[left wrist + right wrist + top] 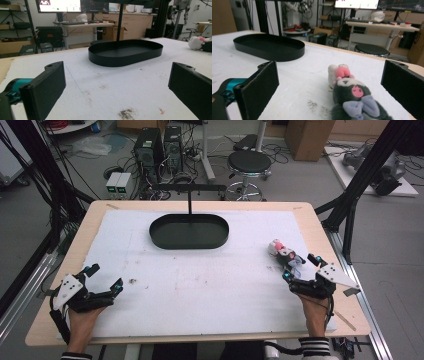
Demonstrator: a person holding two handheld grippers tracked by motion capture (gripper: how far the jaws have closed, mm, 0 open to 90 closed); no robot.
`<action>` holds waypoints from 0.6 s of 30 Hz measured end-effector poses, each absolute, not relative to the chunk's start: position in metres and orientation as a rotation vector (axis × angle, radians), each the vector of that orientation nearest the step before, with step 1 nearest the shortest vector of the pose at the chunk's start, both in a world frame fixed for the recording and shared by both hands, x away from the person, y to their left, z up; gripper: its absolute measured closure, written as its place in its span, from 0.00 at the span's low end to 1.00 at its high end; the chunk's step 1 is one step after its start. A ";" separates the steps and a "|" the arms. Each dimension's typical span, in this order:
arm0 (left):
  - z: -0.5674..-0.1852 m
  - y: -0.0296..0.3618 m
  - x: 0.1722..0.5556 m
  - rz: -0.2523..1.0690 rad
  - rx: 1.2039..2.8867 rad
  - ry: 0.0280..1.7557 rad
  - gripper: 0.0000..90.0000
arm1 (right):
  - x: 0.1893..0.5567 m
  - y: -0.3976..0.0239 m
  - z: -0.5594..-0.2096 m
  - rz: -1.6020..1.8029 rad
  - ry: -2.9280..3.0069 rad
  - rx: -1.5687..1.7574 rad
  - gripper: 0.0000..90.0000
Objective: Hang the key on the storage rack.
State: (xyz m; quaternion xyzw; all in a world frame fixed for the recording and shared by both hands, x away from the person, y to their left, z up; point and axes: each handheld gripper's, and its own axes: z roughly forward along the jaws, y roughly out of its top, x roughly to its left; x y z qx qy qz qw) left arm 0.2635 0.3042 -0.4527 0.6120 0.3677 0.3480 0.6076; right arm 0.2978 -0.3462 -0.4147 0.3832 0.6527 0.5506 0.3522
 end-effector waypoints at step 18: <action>-0.453 0.304 0.264 0.808 1.420 0.853 0.02 | 0.353 -0.356 -0.364 1.230 1.977 1.034 0.00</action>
